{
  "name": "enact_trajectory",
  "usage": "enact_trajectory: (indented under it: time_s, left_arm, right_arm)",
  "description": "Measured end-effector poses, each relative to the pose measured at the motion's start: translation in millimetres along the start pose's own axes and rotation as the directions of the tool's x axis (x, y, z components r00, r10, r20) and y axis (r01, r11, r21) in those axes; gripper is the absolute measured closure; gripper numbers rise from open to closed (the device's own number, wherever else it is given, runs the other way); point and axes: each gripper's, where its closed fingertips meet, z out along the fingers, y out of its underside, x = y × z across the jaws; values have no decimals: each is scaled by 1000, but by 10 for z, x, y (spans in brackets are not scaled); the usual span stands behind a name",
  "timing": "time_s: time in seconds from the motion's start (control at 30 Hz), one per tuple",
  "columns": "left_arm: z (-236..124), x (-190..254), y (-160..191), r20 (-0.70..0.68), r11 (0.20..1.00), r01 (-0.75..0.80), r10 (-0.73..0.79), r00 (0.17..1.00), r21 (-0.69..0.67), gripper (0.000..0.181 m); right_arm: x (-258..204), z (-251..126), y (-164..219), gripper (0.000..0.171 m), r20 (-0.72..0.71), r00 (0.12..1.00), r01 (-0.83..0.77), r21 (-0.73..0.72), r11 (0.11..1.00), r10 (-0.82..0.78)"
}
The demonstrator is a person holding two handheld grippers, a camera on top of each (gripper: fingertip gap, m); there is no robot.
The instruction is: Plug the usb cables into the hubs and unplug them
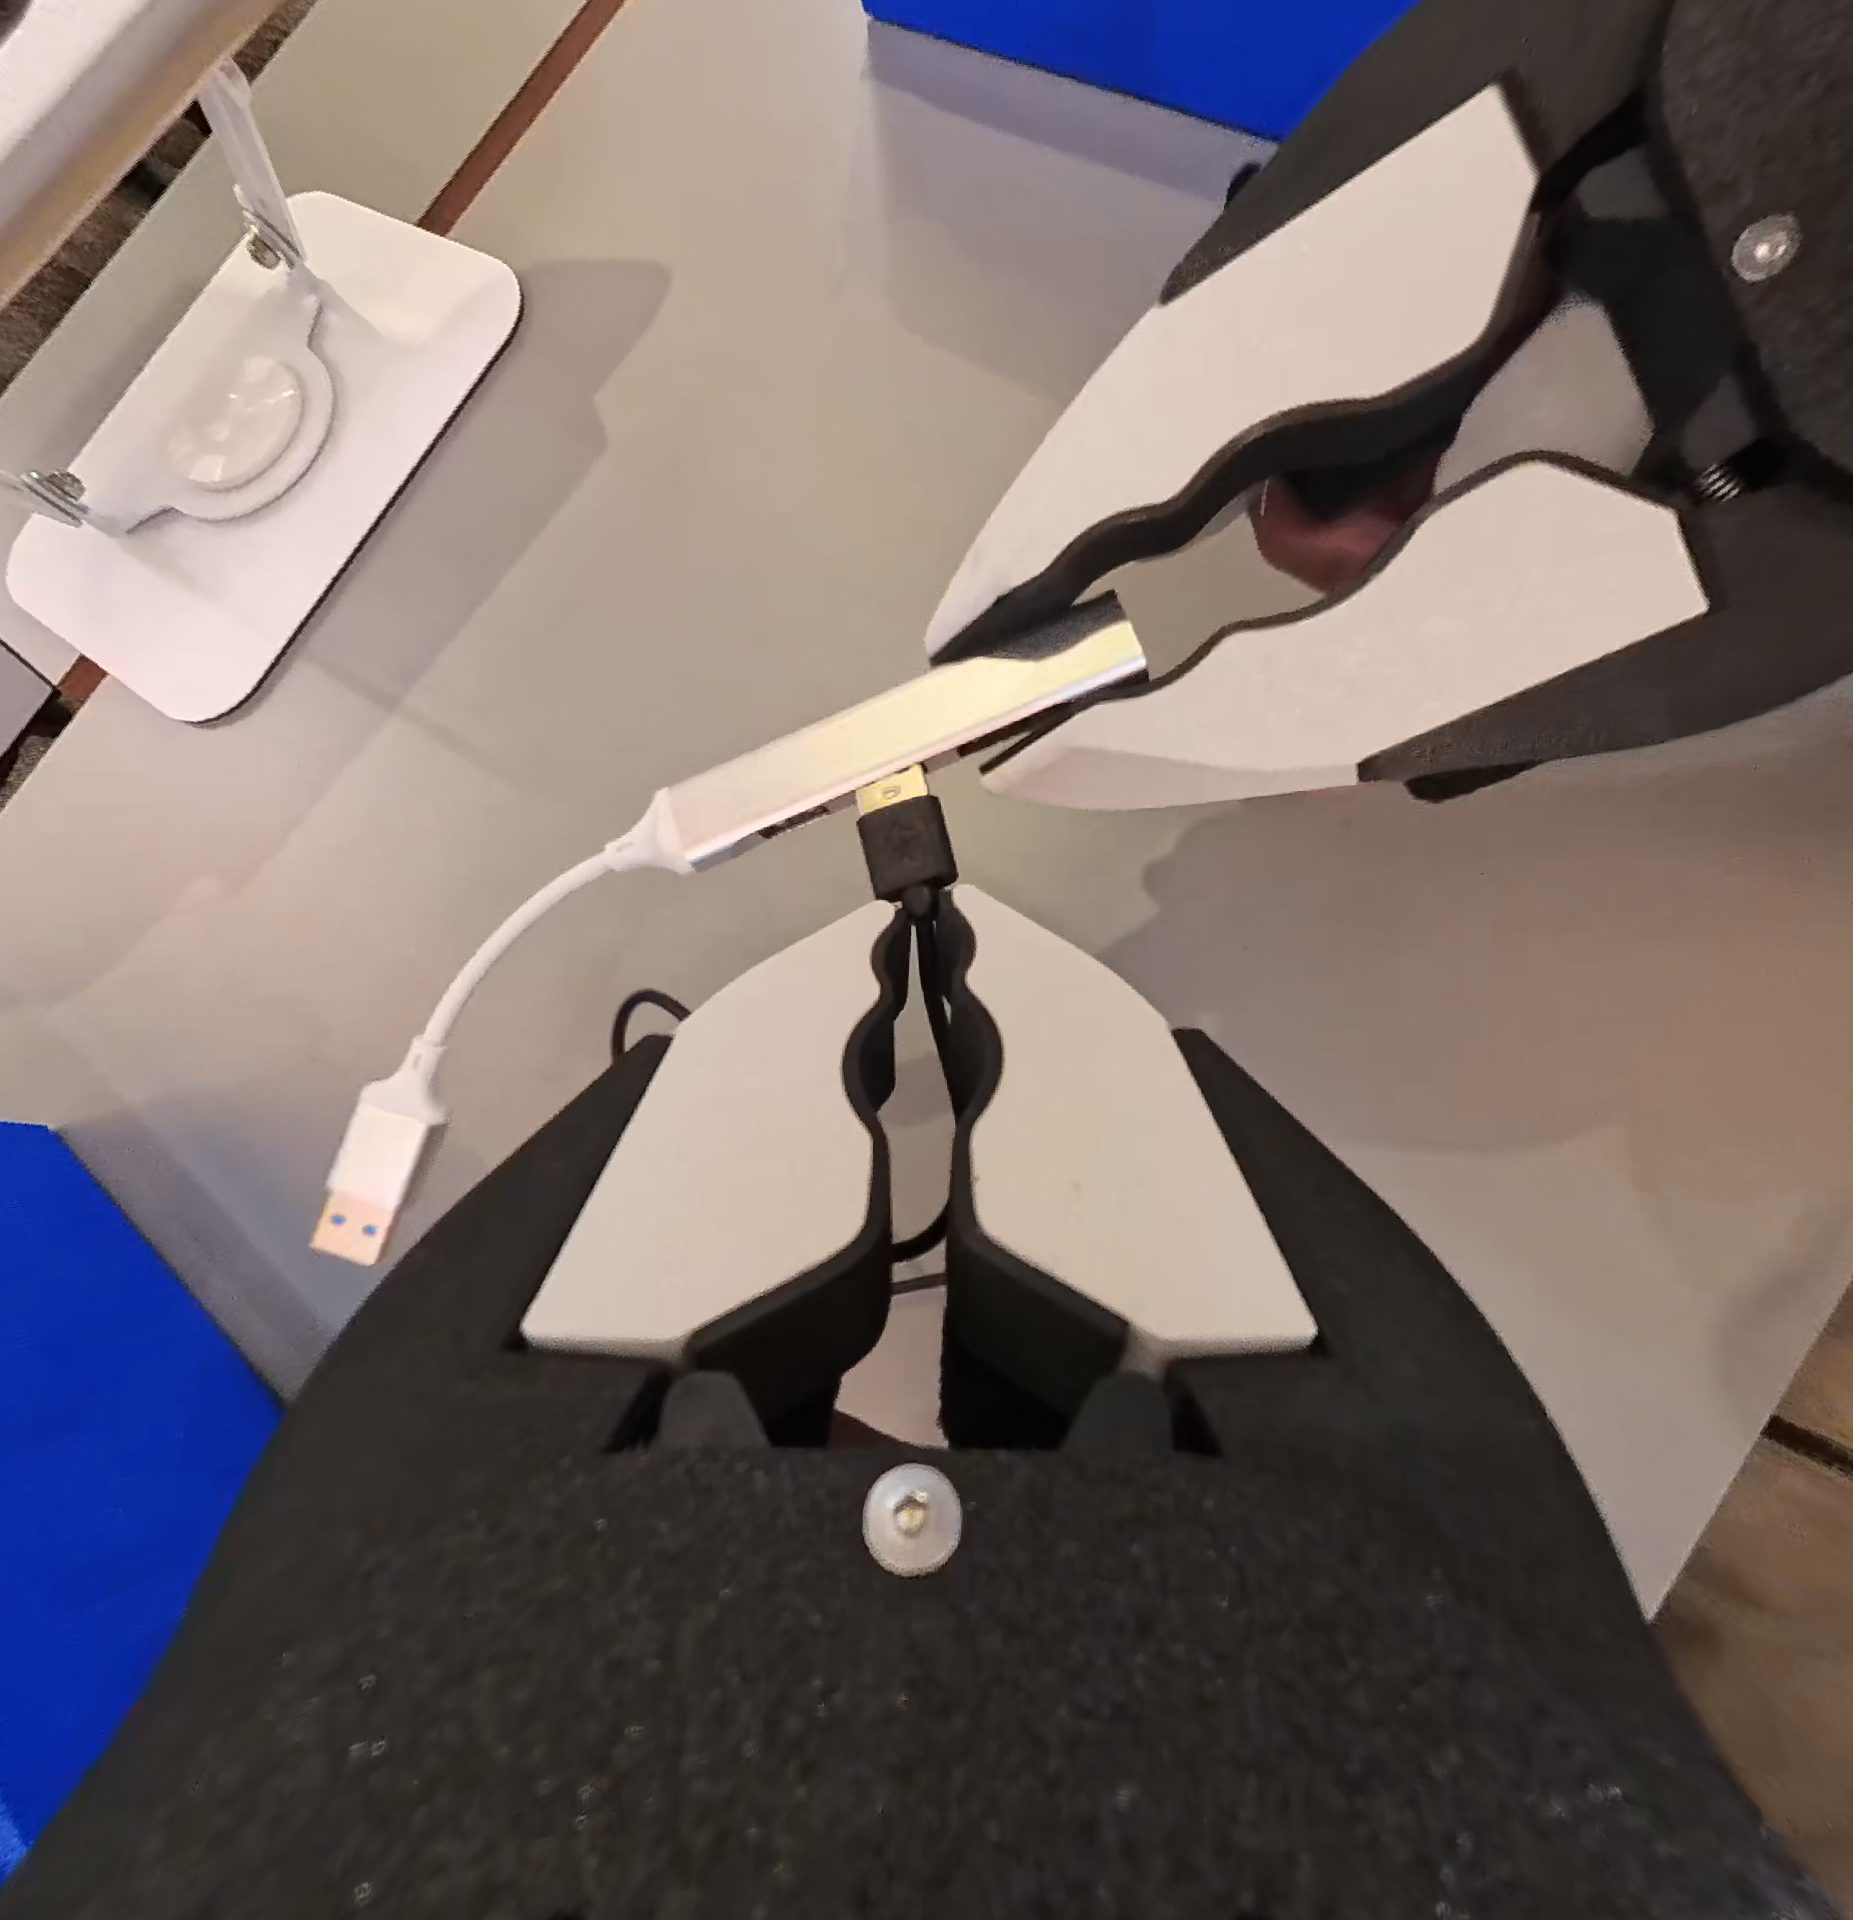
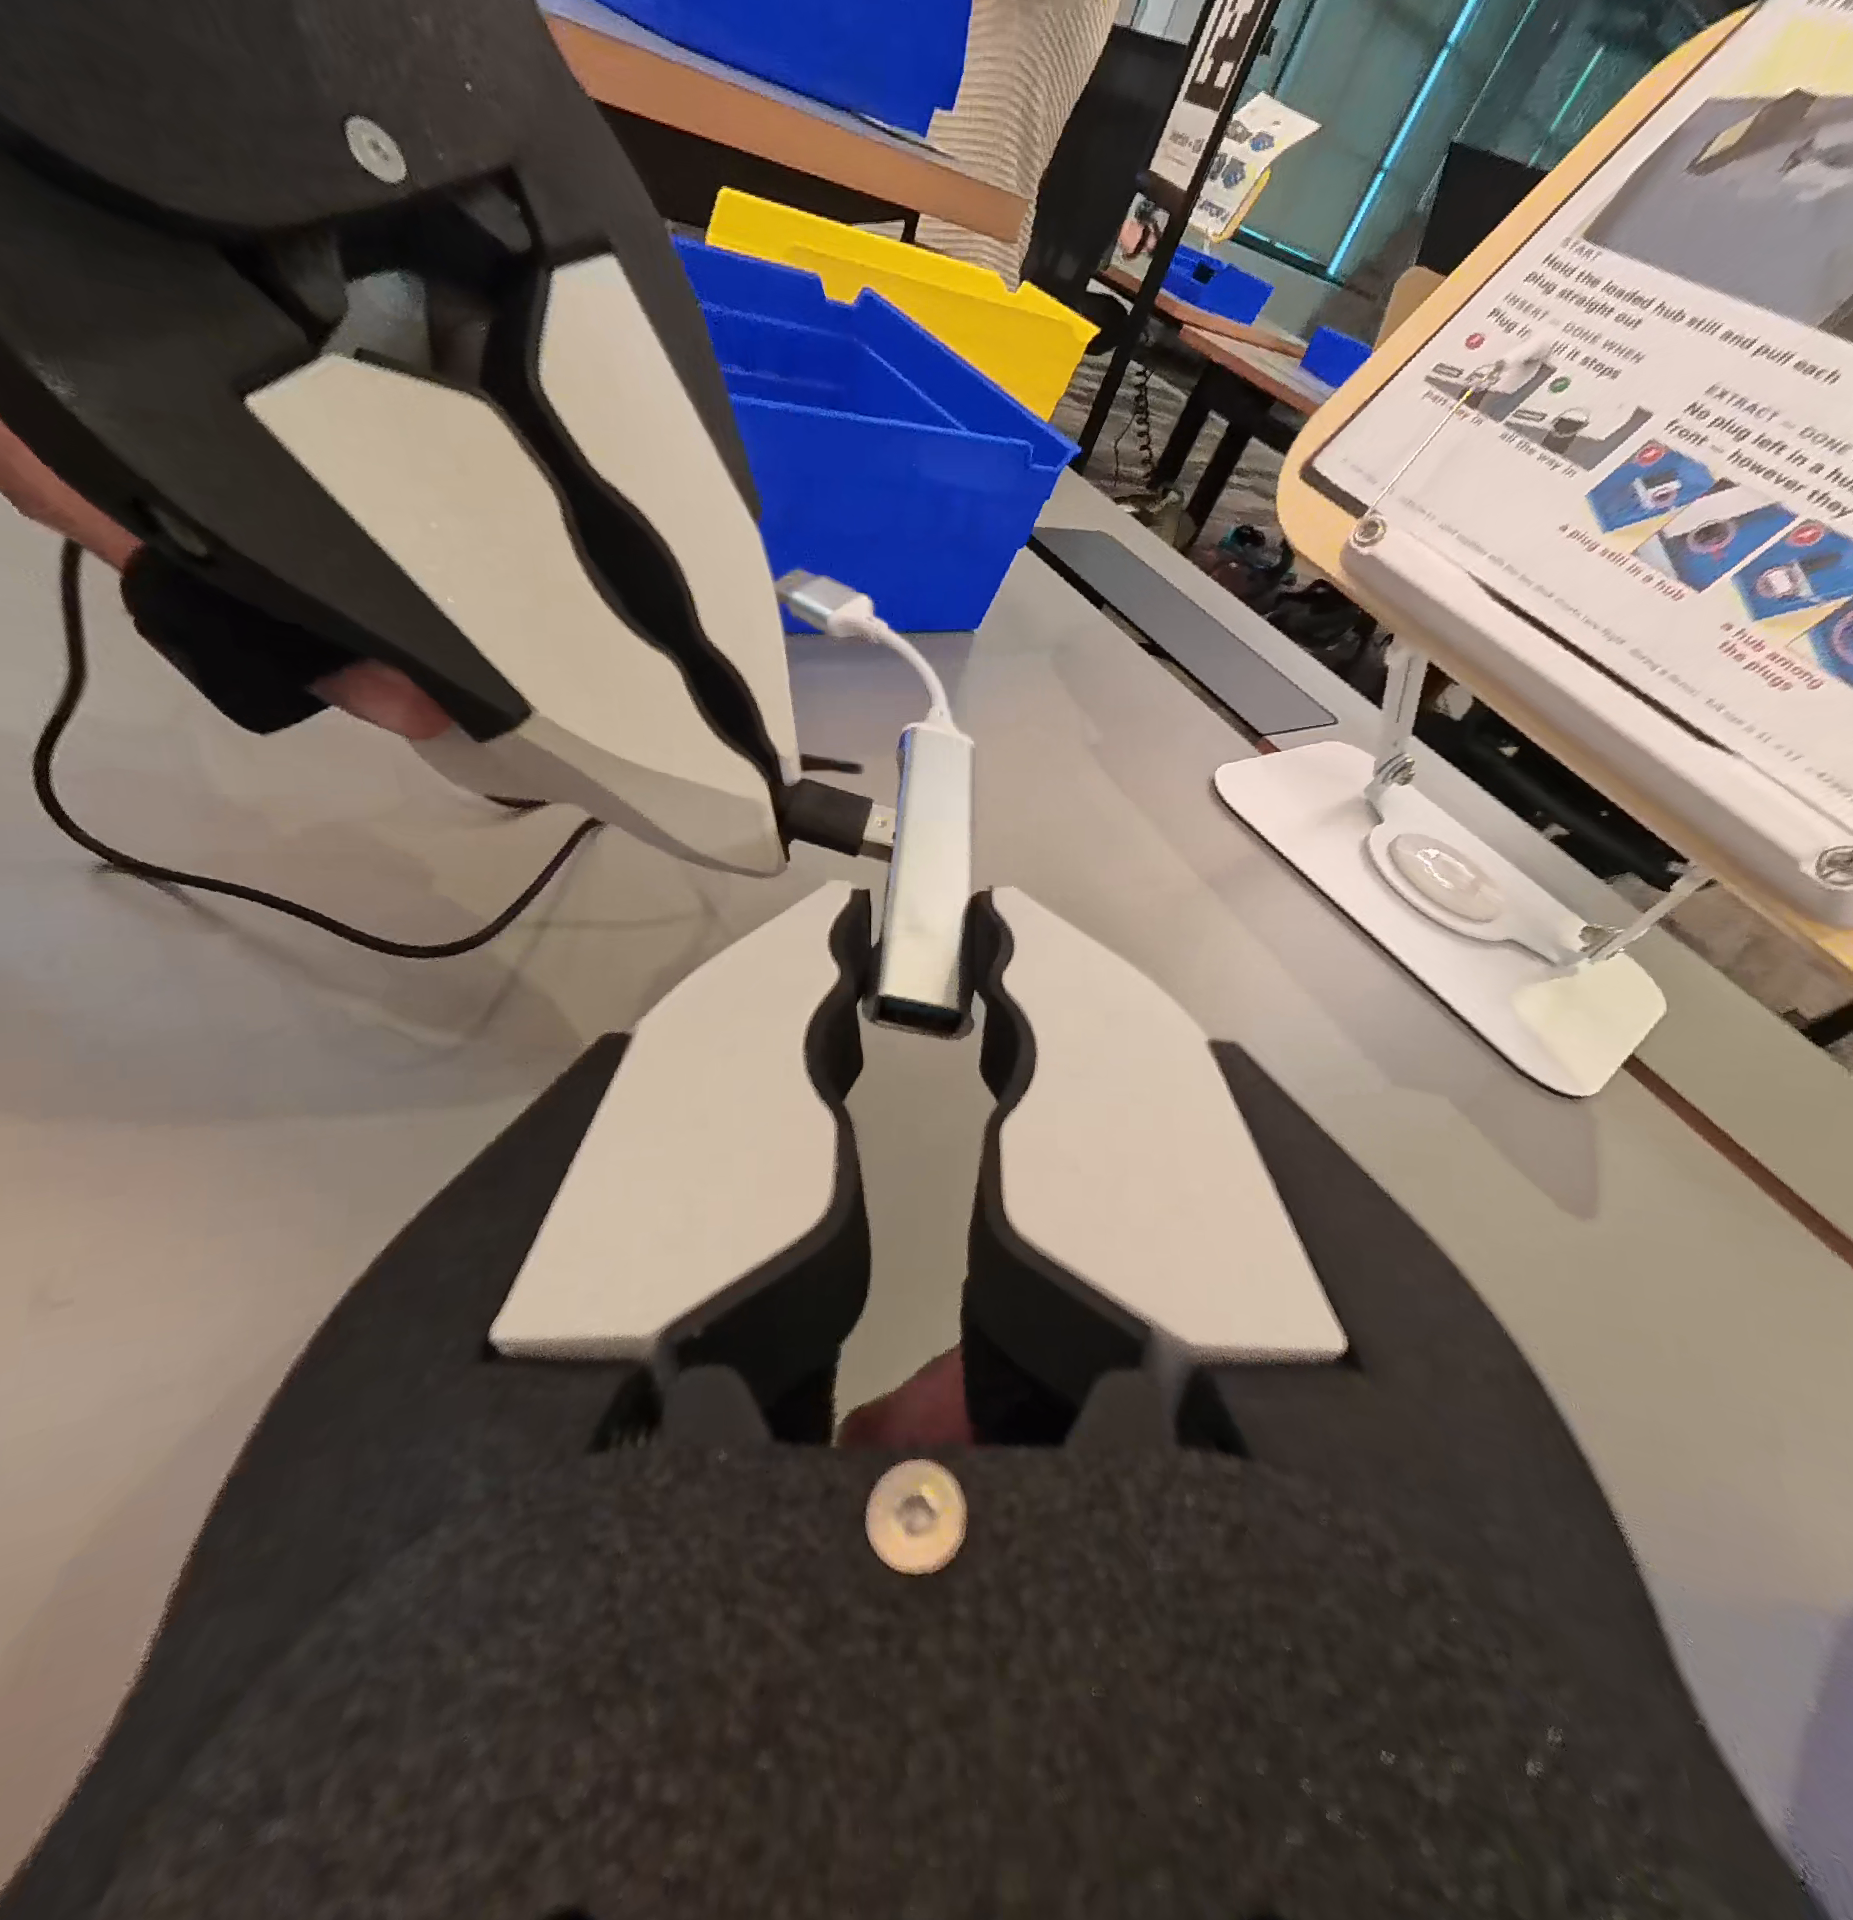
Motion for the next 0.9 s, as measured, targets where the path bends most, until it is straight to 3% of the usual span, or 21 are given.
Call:
enact_trajectory:
  time_s: [0.9]
  left_arm:
    - [110, 21, -20, -3, 995, 86, -86, 996, 47, 178]
  right_arm:
    - [37, -7, 67, 152, -3, 998, -66, 4, 998, 66]
